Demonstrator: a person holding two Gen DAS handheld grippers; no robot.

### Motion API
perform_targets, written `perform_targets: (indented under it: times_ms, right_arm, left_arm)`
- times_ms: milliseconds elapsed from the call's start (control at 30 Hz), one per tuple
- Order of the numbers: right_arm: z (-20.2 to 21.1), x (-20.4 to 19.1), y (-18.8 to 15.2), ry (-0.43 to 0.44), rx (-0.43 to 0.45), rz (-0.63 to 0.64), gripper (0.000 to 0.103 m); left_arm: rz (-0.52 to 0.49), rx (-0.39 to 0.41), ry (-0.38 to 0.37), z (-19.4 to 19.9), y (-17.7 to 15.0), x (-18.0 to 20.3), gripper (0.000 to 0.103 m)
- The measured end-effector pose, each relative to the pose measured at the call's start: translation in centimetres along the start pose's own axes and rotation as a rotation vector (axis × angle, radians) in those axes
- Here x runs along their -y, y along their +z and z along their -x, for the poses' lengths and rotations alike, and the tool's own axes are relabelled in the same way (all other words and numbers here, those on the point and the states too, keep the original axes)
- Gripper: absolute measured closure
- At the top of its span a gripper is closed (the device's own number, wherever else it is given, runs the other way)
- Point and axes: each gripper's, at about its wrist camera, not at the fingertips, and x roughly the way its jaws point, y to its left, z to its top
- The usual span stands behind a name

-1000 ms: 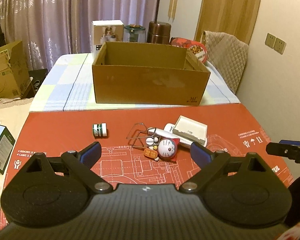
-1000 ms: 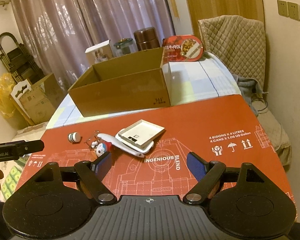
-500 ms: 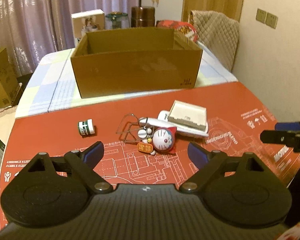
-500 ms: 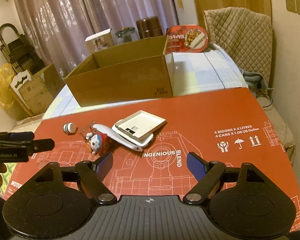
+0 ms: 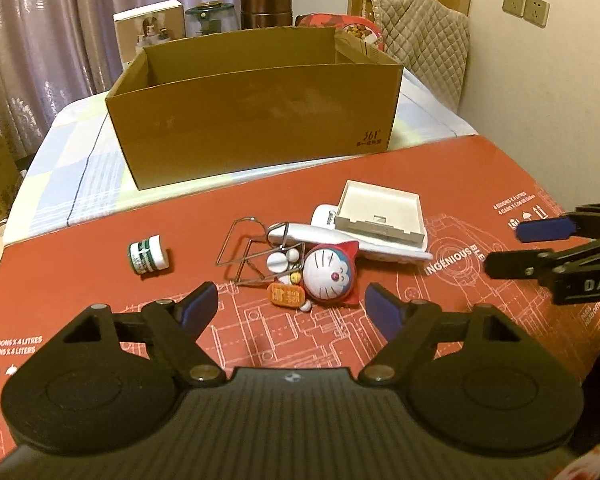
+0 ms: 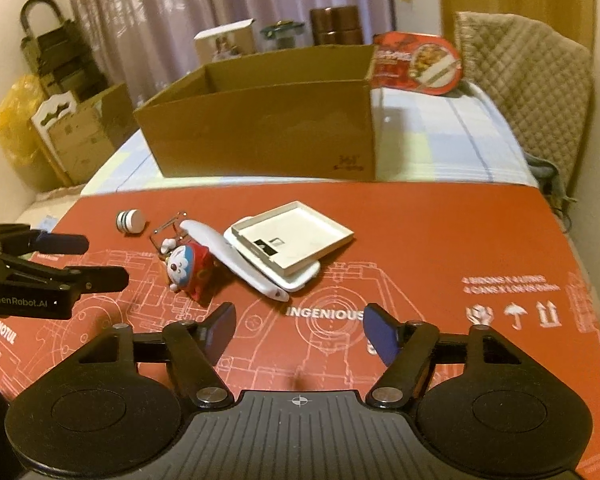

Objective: Organize rigid objects
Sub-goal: 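Grasp the metal wire rack with the left tool while the right tool grasps the white remote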

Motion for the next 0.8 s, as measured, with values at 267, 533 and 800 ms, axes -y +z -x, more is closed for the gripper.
perform_targets:
  times_ms: [267,533,800]
  right_arm:
    - [-3.1,0.0,0.9,0.024,-0.020,0.017,0.047]
    - [-4.5,0.6,0.9,0.036,-0.046,0.015,0.052]
    - [-5.1,1.0,0.7,0.040,-0.057,0.008,0.054]
  left_arm:
    - [-0.050,-0.001,-0.042,-1.9,0.2,1.0,0.038]
    - [-0.107,-0.024,-0.091,-4.5,0.2,2.4,0.049]
    - [-0.136,-0.014,-0.063,-6.3,0.2,3.0,0.051]
